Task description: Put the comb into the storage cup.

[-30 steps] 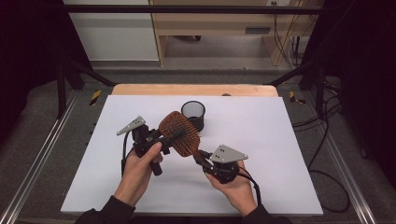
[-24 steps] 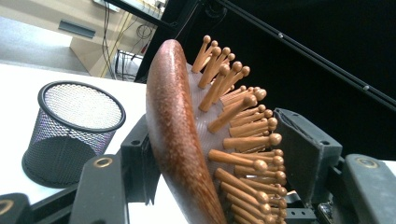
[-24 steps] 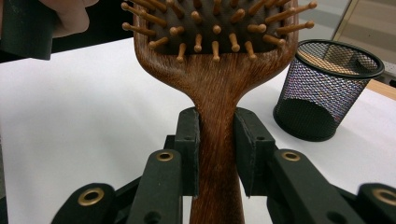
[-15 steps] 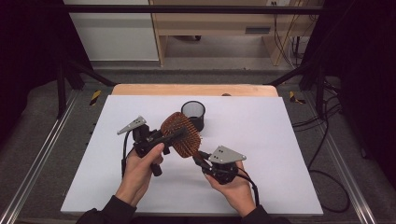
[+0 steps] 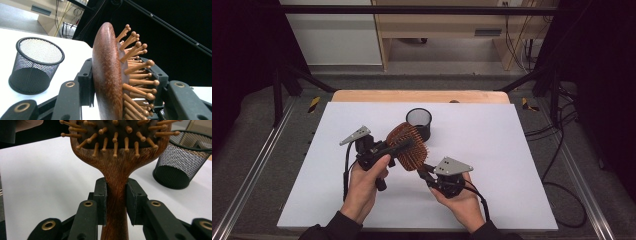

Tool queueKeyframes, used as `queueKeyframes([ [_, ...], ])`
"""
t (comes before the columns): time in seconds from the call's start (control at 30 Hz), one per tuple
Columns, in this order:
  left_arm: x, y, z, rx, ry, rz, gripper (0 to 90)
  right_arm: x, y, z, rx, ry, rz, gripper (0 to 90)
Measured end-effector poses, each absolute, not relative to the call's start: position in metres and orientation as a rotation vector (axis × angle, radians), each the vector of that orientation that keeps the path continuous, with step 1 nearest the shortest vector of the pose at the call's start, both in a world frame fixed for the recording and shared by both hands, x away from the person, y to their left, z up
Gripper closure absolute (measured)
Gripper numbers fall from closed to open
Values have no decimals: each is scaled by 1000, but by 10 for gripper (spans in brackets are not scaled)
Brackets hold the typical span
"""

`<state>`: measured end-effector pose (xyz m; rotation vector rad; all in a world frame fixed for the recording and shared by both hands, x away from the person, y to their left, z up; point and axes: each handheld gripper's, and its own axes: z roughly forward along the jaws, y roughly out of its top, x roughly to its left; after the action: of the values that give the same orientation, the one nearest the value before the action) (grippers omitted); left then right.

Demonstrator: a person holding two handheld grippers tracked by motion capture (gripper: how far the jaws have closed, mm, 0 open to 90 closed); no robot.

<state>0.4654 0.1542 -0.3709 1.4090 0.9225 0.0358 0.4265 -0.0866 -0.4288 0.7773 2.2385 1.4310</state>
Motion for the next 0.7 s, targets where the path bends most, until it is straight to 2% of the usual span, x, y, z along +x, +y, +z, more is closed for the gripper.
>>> queueKeyframes([
  [0.47, 467, 154, -371, 1414, 908, 32, 514, 430, -88, -432, 812, 2250, 1478, 714],
  [0.7, 471, 156, -373, 1403, 928, 36, 514, 430, -94, -432, 875, 2224, 1498, 468],
])
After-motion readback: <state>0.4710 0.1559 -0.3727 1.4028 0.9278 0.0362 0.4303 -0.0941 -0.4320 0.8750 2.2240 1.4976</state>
